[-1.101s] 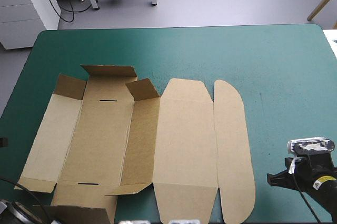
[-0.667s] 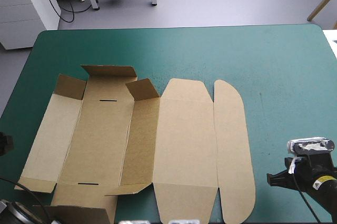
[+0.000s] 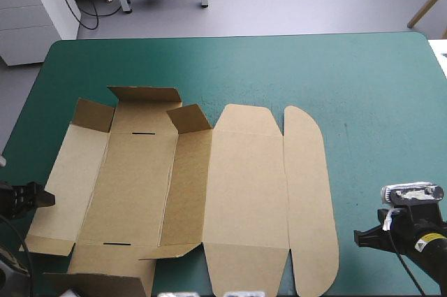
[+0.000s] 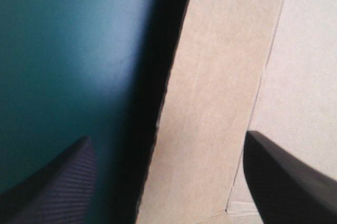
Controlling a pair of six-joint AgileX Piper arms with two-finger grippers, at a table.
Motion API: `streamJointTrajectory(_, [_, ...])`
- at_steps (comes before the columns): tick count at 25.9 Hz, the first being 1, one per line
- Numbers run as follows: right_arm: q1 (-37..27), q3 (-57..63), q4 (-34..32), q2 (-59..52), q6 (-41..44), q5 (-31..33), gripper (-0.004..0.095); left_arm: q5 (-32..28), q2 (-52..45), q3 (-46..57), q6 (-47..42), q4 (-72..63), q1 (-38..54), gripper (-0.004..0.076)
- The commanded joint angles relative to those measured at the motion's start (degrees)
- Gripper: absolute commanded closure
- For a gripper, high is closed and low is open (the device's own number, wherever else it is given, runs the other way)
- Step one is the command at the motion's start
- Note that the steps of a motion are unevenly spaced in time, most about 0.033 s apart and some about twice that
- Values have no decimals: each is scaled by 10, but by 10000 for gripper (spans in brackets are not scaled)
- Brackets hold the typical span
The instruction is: Fold the box
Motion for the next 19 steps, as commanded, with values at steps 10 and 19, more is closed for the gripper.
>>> streamJointTrajectory(10, [-4, -15, 3, 3, -5, -32, 927, 53, 72, -6, 18, -21, -137, 191])
streamJointTrajectory(19, [-4, -15, 3, 3, -5, -32, 928, 54, 71, -6, -10, -16, -156, 219])
